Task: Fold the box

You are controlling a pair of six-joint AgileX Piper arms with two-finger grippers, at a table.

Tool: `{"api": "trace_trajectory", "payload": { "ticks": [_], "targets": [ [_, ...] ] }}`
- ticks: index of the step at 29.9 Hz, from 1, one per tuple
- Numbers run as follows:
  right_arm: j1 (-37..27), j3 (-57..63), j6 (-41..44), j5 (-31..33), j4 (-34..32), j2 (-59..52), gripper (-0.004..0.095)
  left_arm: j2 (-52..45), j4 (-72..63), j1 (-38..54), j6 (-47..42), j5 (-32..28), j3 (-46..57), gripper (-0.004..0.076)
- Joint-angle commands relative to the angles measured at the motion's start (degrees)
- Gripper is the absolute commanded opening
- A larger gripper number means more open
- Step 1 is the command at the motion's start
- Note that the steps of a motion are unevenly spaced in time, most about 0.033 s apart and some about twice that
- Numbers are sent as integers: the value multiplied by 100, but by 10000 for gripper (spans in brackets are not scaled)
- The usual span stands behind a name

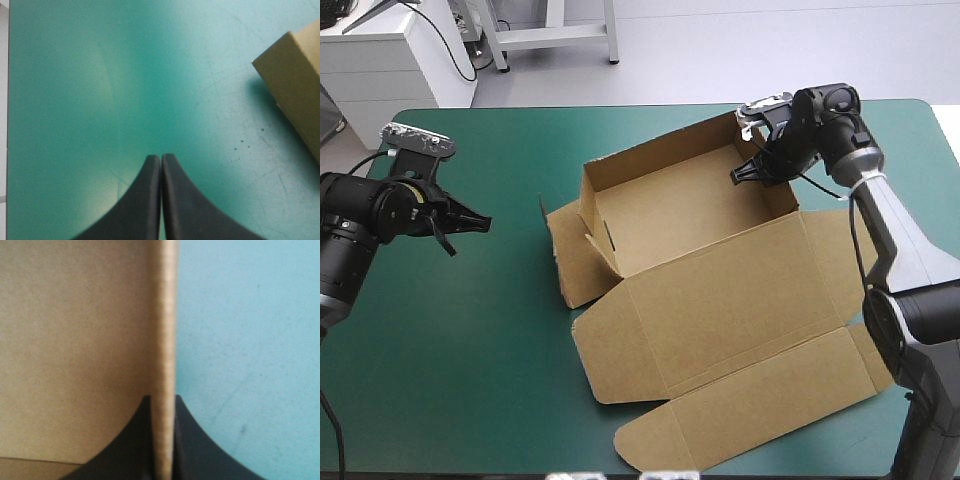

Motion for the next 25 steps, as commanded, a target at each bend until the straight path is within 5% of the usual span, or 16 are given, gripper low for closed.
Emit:
{"api": "trace_trajectory", "payload": {
  "ticks": [1,6,14,25],
  "targets": [
    [-235,-208,-378,29,957,-663,-21,-123,245,-3,-71,-219,-48,-8],
    [-906,-208,-837,29,2224,-1133,-21,93,721,31,-348,-162,-2,-8],
    [-1845,-196,-985,29,2431,-1660,-21,447,259,728,-422,-476,-2,-8],
    [-2029,-196,-1057,29,3063,-1751,-21,897,-3495,1131,1473,-1200,-2,-8]
  ]
}}
